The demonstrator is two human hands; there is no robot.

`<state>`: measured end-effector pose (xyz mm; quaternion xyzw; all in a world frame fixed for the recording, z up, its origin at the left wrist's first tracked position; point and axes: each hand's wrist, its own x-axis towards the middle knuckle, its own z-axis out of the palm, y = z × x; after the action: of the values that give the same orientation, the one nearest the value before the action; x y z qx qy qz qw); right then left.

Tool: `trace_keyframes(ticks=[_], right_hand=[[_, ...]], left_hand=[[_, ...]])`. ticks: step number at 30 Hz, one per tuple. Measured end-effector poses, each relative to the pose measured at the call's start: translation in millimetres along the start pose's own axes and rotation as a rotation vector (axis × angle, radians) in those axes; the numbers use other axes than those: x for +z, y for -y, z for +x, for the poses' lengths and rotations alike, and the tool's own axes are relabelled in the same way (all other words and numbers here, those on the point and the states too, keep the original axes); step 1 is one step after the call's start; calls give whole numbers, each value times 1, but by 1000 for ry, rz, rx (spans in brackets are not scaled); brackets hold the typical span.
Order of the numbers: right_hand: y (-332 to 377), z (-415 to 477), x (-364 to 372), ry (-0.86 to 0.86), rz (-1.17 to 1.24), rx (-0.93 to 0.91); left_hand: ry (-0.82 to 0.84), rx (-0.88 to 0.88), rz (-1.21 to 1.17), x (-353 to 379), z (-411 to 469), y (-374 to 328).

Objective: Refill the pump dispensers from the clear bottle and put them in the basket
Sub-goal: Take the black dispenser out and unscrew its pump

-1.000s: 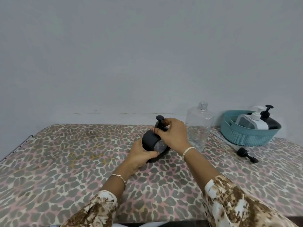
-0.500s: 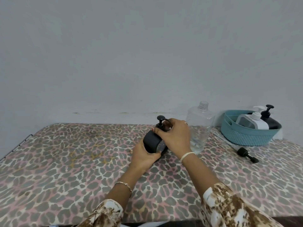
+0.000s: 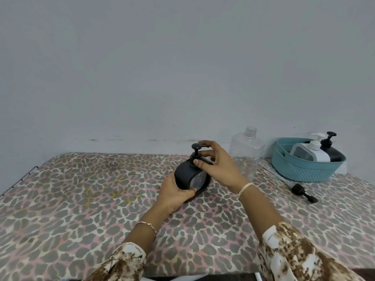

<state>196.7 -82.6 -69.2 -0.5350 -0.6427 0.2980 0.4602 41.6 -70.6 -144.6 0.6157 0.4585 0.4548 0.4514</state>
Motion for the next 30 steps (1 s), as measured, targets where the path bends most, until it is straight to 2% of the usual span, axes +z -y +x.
trace_keyframes(ticks=[3, 5, 7, 11, 14, 16, 20, 22, 25, 30], right_hand=[[3, -1, 17, -262, -144, 39], [2, 0, 26, -351, -144, 42], [0, 1, 26, -330, -102, 49], [-5, 0, 18, -138, 39, 52], [-2, 0, 22, -263, -198, 1], [1, -1, 26, -315, -228, 21], [-1, -1, 23, -172, -26, 79], [-3, -2, 22, -172, -90, 54], [-1, -4, 23, -293, -263, 53], [5, -4, 23, -164, -155, 64]], left_hand=[[-21, 36, -1, 3, -2, 1], [-30, 39, -20, 4, -2, 1], [-32, 40, -35, 4, -3, 2], [-26, 56, -19, 4, -3, 4], [-24, 50, -16, 5, -2, 4], [-24, 53, -12, 4, -3, 4], [-23, 69, -16, 4, -4, 5], [-26, 68, -15, 5, -4, 5], [-30, 58, -13, 5, -3, 6], [-41, 75, -4, 5, -4, 6]])
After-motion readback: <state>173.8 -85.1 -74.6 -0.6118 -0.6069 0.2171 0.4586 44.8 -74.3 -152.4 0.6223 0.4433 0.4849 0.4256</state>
